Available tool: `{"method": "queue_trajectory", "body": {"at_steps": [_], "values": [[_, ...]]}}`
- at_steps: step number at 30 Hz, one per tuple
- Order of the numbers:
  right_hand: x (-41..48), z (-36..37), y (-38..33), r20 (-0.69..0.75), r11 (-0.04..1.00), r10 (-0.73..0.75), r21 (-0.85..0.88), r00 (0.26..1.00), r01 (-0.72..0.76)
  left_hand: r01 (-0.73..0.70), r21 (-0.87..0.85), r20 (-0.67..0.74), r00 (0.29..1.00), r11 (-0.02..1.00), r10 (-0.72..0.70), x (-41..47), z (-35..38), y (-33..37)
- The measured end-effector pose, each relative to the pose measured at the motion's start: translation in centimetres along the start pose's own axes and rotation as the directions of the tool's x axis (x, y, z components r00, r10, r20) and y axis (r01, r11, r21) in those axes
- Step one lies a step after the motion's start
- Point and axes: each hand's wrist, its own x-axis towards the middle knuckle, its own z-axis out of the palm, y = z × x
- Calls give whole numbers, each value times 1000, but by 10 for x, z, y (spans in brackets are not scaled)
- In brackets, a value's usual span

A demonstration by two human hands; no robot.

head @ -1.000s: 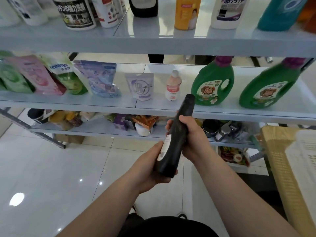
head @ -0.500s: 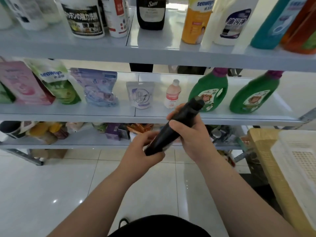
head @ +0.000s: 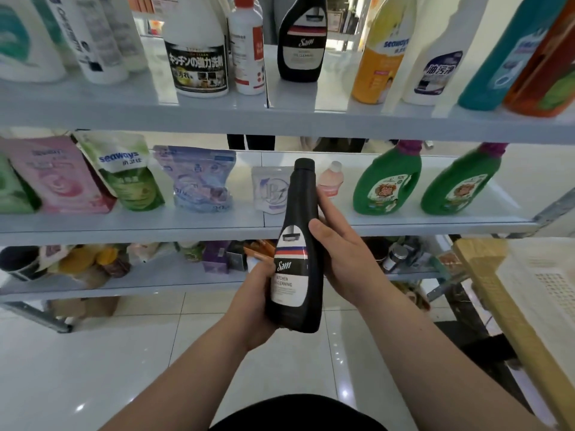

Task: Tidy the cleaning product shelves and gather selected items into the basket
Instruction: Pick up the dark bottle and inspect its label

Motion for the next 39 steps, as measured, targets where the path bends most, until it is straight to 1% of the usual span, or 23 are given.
{"method": "queue_trajectory", "body": {"at_steps": [2, 5, 8, 10, 11, 12, 14, 15, 16, 18, 19, 21, 23, 24, 27, 28, 30, 32, 33, 34, 36, 38, 39], "values": [[0, 7, 3, -22, 1000, 2, -5, 1000, -2, -34, 84, 70, 997, 996, 28, -4, -13, 1], [-2, 18, 8, 0, 996, -23, -90, 1000, 23, -140, 328, 167, 982, 934, 89, -10, -30, 6], [-3, 25, 11, 37, 980, -35, -196, 999, 42, -250, 468, 107, 968, 848, 226, -15, -44, 14], [-3, 30, 5, -8, 946, -54, -320, 999, 48, -286, 635, 37, 939, 718, 342, -18, -53, 22], [-1, 32, 0, -46, 897, -98, -437, 994, 68, -281, 712, -2, 916, 643, 402, -19, -58, 26], [2, 33, -4, -71, 806, -166, -584, 984, 93, -274, 770, -30, 887, 576, 462, -21, -62, 29], [8, 32, -10, -53, 522, -286, -846, 957, 109, -257, 858, -48, 823, 446, 565, -22, -70, 35], [12, 31, -13, -36, 398, -297, -913, 954, 89, -245, 896, -34, 794, 370, 608, -23, -73, 37], [15, 31, -15, -37, 306, -285, -950, 958, 55, -233, 927, -10, 768, 294, 641, -24, -75, 39], [24, 30, -17, -68, 200, -263, -980, 962, -15, -225, 956, 42, 739, 187, 673, -26, -79, 45], [27, 30, -18, -61, 171, -272, -985, 960, -14, -231, 959, 63, 741, 166, 669, -27, -81, 49], [30, 34, -22, 88, 103, -369, -986, 925, 135, -258, 948, 91, 780, 185, 619, -31, -85, 58], [30, 38, -31, 266, 42, -442, -948, 857, 317, -290, 917, 108, 842, 274, 529, -34, -91, 67], [30, 40, -36, 317, 33, -446, -929, 837, 369, -302, 898, 121, 870, 321, 478, -35, -93, 71], [35, 46, -45, 394, -4, -464, -897, 793, 442, -324, 856, 156, 905, 403, 396, -34, -93, 75], [38, 48, -47, 371, 6, -469, -906, 802, 423, -332, 846, 149, 899, 418, 412, -33, -91, 74], [47, 51, -51, 252, 66, -437, -948, 864, 311, -350, 846, 121, 861, 403, 494, -32, -86, 73], [56, 51, -56, 120, 150, -397, -970, 910, 193, -361, 858, 105, 819, 365, 564, -29, -79, 75], [60, 50, -59, 71, 210, -409, -963, 910, 170, -375, 852, 103, 804, 365, 585, -27, -75, 78], [63, 50, -62, 30, 291, -435, -941, 900, 172, -397, 836, 105, 792, 378, 601, -26, -70, 81], [67, 52, -68, -46, 512, -464, -829, 885, 226, -451, 791, 114, 773, 414, 624, -24, -55, 90], [70, 54, -66, -73, 727, -387, -638, 919, 256, -502, 707, 96, 767, 499, 635, -22, -33, 103], [71, 54, -61, -47, 780, -340, -572, 939, 254, -529, 627, 86, 776, 572, 624, -19, -23, 109]]}}
